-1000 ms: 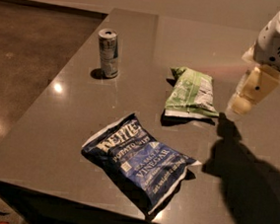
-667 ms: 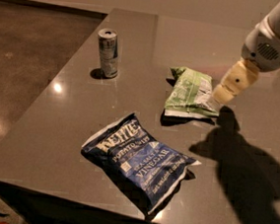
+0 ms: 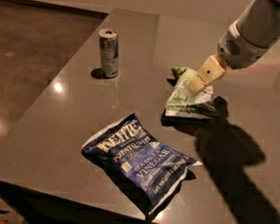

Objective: Pick green jalapeno chip bag

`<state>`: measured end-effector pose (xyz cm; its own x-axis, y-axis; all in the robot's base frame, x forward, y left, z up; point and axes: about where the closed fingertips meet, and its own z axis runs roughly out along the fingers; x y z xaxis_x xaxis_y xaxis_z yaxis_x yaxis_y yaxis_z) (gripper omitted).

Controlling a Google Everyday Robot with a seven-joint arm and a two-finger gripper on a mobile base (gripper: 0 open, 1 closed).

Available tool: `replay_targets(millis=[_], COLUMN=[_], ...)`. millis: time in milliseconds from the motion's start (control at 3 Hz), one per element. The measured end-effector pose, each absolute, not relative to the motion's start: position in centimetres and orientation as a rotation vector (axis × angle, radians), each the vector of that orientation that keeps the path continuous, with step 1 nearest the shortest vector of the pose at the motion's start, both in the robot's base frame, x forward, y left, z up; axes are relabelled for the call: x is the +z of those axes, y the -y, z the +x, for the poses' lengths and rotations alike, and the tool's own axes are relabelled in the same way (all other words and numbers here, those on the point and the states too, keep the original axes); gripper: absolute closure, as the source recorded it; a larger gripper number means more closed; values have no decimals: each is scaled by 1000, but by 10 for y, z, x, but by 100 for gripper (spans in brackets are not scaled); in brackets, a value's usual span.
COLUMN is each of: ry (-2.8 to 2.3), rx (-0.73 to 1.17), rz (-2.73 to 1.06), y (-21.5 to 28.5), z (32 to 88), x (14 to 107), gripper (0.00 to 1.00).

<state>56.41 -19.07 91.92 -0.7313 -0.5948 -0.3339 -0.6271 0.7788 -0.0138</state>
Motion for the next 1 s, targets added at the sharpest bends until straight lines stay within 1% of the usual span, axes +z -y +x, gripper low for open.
replay_targets(millis=[667, 1000], ry=[-2743, -2758], rx=[245, 271], rz=[-744, -712], y=[159, 149], z=[600, 608], x=[884, 872], gripper=[0, 3])
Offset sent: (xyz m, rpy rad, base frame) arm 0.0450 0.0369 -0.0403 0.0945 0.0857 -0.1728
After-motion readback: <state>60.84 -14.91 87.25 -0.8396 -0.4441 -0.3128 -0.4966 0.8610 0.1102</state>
